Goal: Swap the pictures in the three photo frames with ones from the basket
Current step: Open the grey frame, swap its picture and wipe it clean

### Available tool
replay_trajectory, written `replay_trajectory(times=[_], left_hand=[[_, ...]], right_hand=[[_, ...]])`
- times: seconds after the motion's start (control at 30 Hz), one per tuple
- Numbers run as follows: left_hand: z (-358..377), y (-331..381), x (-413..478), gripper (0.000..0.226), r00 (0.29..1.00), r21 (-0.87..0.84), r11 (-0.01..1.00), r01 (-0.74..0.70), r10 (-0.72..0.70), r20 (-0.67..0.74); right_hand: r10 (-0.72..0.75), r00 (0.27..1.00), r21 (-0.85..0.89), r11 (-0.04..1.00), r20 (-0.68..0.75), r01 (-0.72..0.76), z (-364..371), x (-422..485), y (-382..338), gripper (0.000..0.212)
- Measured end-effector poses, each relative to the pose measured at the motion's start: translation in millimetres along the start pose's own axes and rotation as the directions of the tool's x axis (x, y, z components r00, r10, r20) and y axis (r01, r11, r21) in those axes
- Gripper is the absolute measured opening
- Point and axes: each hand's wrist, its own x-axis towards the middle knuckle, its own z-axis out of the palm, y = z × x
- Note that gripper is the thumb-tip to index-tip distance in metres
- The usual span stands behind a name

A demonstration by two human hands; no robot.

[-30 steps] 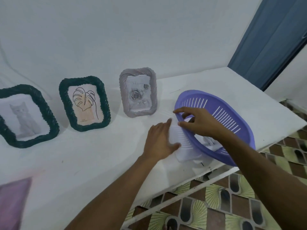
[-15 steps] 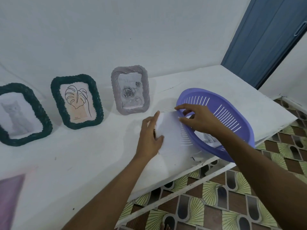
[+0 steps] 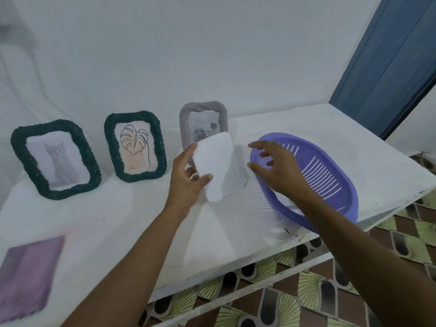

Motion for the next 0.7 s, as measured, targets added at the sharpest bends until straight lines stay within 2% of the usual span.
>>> replay_trajectory(times=[0.07, 0.13, 0.2, 0.4, 0.53, 0.7], left_hand=[[1.6, 13.9, 0.8, 0.08, 0.999, -0.027, 0.999, -0.021, 0.022, 0.025], [5.3, 24.9, 1.2, 0.08, 0.997, -0.036, 0.998, -0.042, 0.044, 0.056], [10.8, 31.6, 0.5, 0.081, 0.995, -0.035, 0.998, -0.056, 0.059, 0.083], [20.7, 25.3, -7.9, 0.083, 0.998, 0.061, 0.997, -0.049, 0.046, 0.052], [23.5, 24.2, -10.7, 0.08, 1.0, 0.081, 0.997, -0.018, 0.017, 0.019], [24.5, 29.2, -8.5, 0.069, 0.992, 0.146, 0.983, -0.11, 0.1, 0.074]], right_hand=[[0.007, 1.0, 0.191, 0.982, -0.028, -0.002, 1.9, 0.5, -12.8, 0.044], [0.059, 0.998, 0.424, 0.903, 0.028, -0.065, 5.7, 0.8, -25.0, 0.044], [0.089, 0.995, 0.534, 0.839, 0.053, -0.104, 11.9, -0.3, -32.2, 0.043], [0.212, 0.977, 0.663, 0.731, 0.006, -0.163, 28.5, -12.6, -43.0, 0.042], [0.245, 0.969, 0.664, 0.727, -0.013, -0.175, 32.1, -17.3, -39.1, 0.042], [0.257, 0.966, 0.638, 0.747, -0.02, -0.185, 33.3, -19.6, -40.5, 0.042]])
